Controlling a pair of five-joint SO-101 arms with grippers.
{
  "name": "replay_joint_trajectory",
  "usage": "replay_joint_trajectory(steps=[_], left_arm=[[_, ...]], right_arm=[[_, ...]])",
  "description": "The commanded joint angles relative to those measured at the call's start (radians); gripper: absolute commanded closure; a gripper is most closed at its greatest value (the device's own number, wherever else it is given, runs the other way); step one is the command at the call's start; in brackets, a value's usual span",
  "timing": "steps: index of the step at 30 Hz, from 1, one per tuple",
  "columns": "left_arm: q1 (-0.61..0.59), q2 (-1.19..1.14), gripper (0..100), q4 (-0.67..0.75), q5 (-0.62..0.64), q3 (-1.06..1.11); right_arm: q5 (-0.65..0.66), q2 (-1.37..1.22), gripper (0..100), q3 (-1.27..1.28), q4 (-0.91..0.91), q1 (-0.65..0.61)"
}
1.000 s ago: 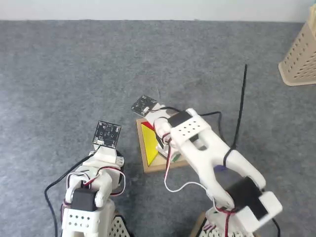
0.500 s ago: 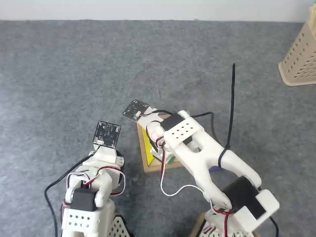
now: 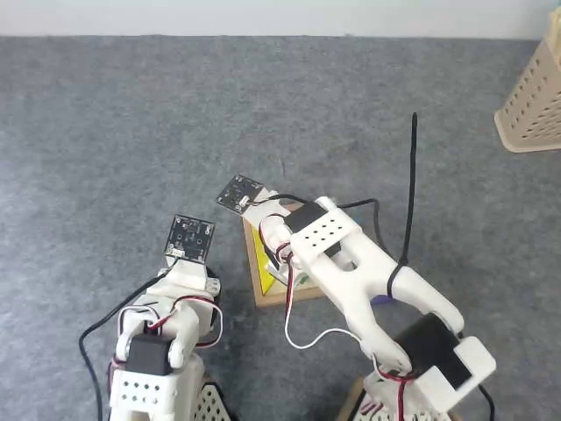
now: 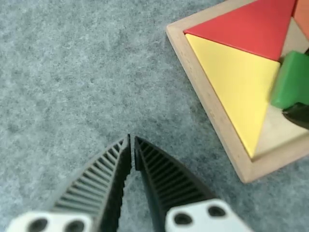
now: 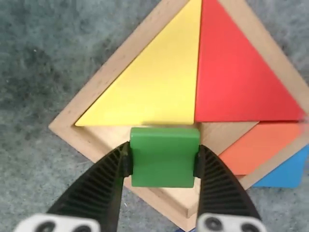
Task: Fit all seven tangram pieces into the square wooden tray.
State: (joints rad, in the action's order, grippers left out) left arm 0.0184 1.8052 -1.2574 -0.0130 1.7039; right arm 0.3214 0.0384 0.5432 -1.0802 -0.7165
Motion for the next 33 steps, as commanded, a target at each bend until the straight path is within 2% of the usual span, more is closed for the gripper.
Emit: replay_joint_trajectory(steps=[1,6,17,23,27,33], left_arm=[[-0.002,0.021,99,-0.006,0.006,-0.019],[-0.002,0.021,99,-0.006,0.006,-0.019],[-0.002,0.021,99,-0.006,0.006,-0.019],[-0.002,0.021,99,-0.006,0.006,-0.019],[-0.002,0.021,99,-0.006,0.006,-0.019],[-0.002,0.021,99,-0.006,0.006,-0.019]], right_arm=[[-0.009,0.013,85.3,-0.051,0.013,-0.010],[-0.011,0.015,77.9,-0.038,0.018,-0.010],[-0.003,0.018,79.9,-0.037,0.007,0.008],[-0.020,0.091,99.8,-0.034,0.004,0.165],[-0.094,0.119,98.7,-0.034,0.013,0.317],[-0.083,0.099,99.1,-0.038,0.015,0.484]])
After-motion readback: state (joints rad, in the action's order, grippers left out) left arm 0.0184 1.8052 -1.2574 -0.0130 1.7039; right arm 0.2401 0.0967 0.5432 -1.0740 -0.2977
